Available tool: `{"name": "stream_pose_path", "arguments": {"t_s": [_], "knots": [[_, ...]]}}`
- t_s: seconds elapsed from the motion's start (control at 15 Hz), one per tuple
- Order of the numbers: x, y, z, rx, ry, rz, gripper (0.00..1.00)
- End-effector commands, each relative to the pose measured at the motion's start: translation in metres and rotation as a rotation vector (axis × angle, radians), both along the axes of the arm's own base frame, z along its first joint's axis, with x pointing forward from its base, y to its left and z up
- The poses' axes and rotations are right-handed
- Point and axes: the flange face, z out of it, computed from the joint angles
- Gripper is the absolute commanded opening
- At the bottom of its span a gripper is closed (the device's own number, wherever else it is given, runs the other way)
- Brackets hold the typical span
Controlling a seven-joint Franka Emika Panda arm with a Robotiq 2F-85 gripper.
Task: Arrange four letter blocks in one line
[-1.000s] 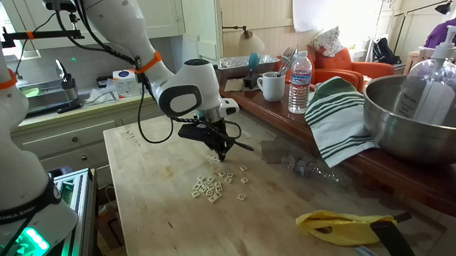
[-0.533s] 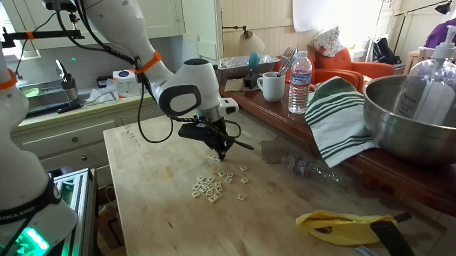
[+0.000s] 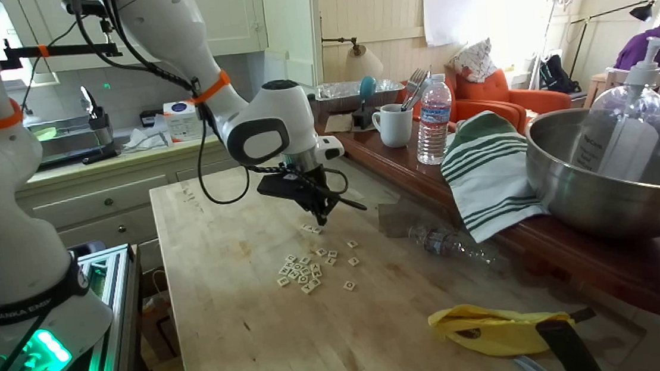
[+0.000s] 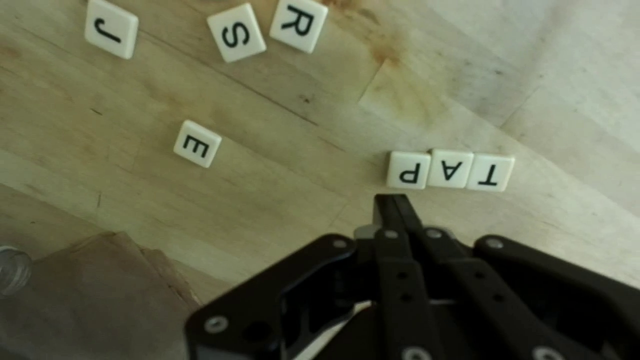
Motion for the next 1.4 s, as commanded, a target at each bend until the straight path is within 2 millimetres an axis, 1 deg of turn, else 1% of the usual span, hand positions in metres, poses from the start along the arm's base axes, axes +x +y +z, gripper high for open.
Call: {"name": "stream_pose_path", "arguments": {"t_s": [0.0,0.2,0.4,0.6,0.8,1.0,1.33], "knots": [[-0.026,-0.006,0.007,-0.009,0.04,0.017,0.0],[-0.048,-0.019,0.006,-0.035,0.047,0.01,0.0],[-0.062,-0.039,0.007,-0.045,0.055,-0.018,0.0],[-0.068,-0.064,0.009,-0.067,0.053,-0.053,0.0],[-0.069,-0.081,0.005,-0.067,0.057,-0.076,0.0],[-0.07,-0.088,0.002,-0.069,0.066,-0.085,0.0],[-0.071,-0.086,-0.004,-0.063,0.078,-0.073,0.0]]}}
